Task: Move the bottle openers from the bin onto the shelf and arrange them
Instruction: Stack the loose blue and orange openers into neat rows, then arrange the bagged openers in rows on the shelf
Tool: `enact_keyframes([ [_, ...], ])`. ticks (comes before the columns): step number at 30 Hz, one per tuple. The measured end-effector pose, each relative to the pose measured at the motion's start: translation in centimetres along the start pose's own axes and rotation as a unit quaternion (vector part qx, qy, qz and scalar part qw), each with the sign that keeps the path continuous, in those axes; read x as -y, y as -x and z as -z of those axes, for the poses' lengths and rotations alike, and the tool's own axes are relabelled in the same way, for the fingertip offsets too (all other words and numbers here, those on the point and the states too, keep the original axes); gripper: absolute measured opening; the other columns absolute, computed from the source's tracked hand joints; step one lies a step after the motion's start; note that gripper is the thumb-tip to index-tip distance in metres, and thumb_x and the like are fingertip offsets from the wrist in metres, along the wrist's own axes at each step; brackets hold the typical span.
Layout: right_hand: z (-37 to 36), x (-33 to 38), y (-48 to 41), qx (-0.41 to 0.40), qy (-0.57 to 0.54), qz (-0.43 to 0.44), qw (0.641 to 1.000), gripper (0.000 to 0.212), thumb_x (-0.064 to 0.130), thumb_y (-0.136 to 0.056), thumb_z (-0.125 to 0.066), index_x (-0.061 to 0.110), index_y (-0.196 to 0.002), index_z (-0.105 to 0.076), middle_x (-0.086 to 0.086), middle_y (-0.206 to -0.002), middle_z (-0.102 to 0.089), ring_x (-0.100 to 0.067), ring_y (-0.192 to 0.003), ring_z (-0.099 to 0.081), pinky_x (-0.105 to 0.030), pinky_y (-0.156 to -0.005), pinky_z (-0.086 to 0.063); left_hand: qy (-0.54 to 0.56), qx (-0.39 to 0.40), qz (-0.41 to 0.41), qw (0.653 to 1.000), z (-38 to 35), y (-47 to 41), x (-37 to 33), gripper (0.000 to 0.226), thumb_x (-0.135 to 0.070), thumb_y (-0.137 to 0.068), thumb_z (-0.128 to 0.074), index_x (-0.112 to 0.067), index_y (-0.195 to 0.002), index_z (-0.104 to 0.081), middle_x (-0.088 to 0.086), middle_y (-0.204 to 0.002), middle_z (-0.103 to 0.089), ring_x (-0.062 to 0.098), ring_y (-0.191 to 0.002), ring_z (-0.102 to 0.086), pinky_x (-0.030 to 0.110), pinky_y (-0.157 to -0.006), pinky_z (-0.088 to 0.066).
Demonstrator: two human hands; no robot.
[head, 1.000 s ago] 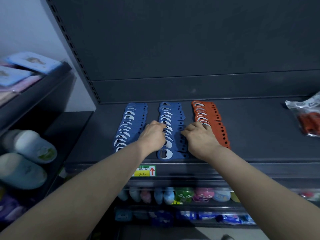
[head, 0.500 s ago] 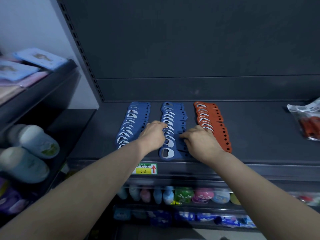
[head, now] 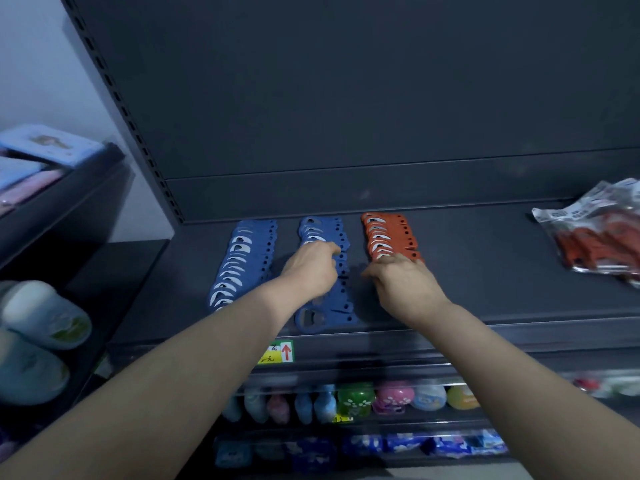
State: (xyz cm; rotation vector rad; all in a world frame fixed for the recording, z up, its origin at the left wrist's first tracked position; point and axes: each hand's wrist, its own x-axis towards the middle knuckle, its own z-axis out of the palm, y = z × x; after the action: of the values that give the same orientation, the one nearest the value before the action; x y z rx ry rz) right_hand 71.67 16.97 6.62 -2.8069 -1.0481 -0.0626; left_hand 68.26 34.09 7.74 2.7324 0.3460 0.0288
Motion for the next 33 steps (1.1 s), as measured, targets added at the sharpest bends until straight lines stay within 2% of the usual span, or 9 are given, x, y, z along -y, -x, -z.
enact_keyframes([
  [5,-0.3,-5.5,0.7,-0.007,-0.062,-0.106,0.992,0.037,0.012,-0.084,-0.047,0.026,-0.117,-0.059,0.0,-0.115,-0.059,-0.025,-0.112,-0.053,-0.034,-0.084,-0.045,0.132,-0.01,-0.005,0.991,-1.5,-1.8,-4.6,0.046,-0.012,-0.099,-0.043,-0.009,-0.145,-0.038,0.014,-0.149,-0.041,0.026,-0.137,-0.038,0.03,-0.112,-0.03],
  [9,-0.8,-8.8,0.0,0.009,-0.127,-0.152,0.98,0.051,0.003,-0.089,-0.038,0.016,-0.138,-0.043,-0.009,-0.142,-0.044,-0.026,-0.136,-0.036,-0.037,-0.105,-0.035,0.231,-0.015,0.053,0.972,-4.0,-3.5,-7.6,0.058,-0.023,-0.101,-0.044,-0.005,-0.151,-0.021,0.013,-0.157,-0.025,0.023,-0.145,-0.024,0.026,-0.114,-0.018],
  [12,-1.1,-9.7,-1.2,0.041,-0.12,-0.129,0.983,0.061,0.001,-0.091,-0.035,0.01,-0.15,-0.023,-0.009,-0.157,-0.023,-0.022,-0.147,-0.013,-0.037,-0.117,-0.016,0.256,-0.029,0.102,0.961,-6.1,-4.0,-8.8,0.066,-0.028,-0.101,-0.043,0.001,-0.151,-0.012,0.015,-0.16,-0.013,0.022,-0.148,-0.013,0.027,-0.117,-0.009],
  [16,-1.0,-10.2,-2.1,0.076,-0.139,-0.078,0.984,0.06,0.0,-0.089,-0.034,0.014,-0.147,-0.03,-0.011,-0.154,-0.031,-0.023,-0.146,-0.017,-0.04,-0.114,-0.022,0.256,-0.023,0.135,0.957,-7.5,-4.0,-10.2,0.069,-0.03,-0.101,-0.042,0.002,-0.152,-0.008,0.017,-0.16,-0.007,0.025,-0.149,-0.008,0.032,-0.121,-0.008],
  [19,-0.7,-11.6,-2.1,0.06,-0.133,-0.049,0.988,0.058,0.002,-0.088,-0.036,0.018,-0.144,-0.036,-0.009,-0.15,-0.037,-0.02,-0.145,-0.021,-0.038,-0.112,-0.026,0.167,-0.046,0.154,0.973,-7.2,-4.8,-11.3,0.068,-0.031,-0.101,-0.04,0.002,-0.151,-0.008,0.018,-0.16,-0.004,0.027,-0.149,-0.004,0.034,-0.121,-0.007],
  [21,0.1,-13.4,-1.7,0.037,-0.127,-0.043,0.99,0.052,0.006,-0.091,-0.038,0.021,-0.14,-0.04,-0.009,-0.146,-0.044,-0.02,-0.143,-0.027,-0.036,-0.109,-0.031,0.112,-0.075,0.111,0.985,-6.5,-5.6,-12.7,0.062,-0.025,-0.1,-0.043,0.002,-0.15,-0.016,0.019,-0.159,-0.013,0.028,-0.148,-0.011,0.032,-0.119,-0.009],
  [24,2.1,-18.1,-0.1,0.014,-0.089,-0.03,0.995,0.042,0.014,-0.093,-0.04,0.022,-0.132,-0.05,-0.007,-0.134,-0.054,-0.026,-0.13,-0.045,-0.037,-0.098,-0.042,0.098,-0.078,0.042,0.991,-6.9,-7.0,-17.0,0.045,-0.013,-0.096,-0.048,-0.003,-0.14,-0.043,0.016,-0.146,-0.043,0.027,-0.136,-0.038,0.027,-0.113,-0.023],
  [27,4.5,-24.3,2.1,-0.001,-0.048,-0.032,0.998,0.043,0.016,-0.09,-0.042,0.032,-0.127,-0.057,-0.002,-0.124,-0.06,-0.026,-0.116,-0.056,-0.036,-0.089,-0.047,0.104,-0.055,0.005,0.993,-9.0,-8.3,-22.8,0.033,-0.012,-0.091,-0.053,-0.013,-0.123,-0.062,0.01,-0.123,-0.065,0.026,-0.116,-0.059,0.035,-0.102,-0.043],
  [33,8.2,-34.9,6.1,-0.067,0.033,-0.099,0.992,0.033,0.019,-0.084,-0.054,0.035,-0.111,-0.065,0.0,-0.107,-0.068,-0.025,-0.105,-0.058,-0.032,-0.08,-0.044,0.085,-0.026,-0.011,0.996,-13.4,-9.4,-33.3,0.01,-0.027,-0.09,-0.057,-0.027,-0.094,-0.066,-0.009,-0.093,-0.07,0.017,-0.096,-0.063,0.035,-0.084,-0.052],
])
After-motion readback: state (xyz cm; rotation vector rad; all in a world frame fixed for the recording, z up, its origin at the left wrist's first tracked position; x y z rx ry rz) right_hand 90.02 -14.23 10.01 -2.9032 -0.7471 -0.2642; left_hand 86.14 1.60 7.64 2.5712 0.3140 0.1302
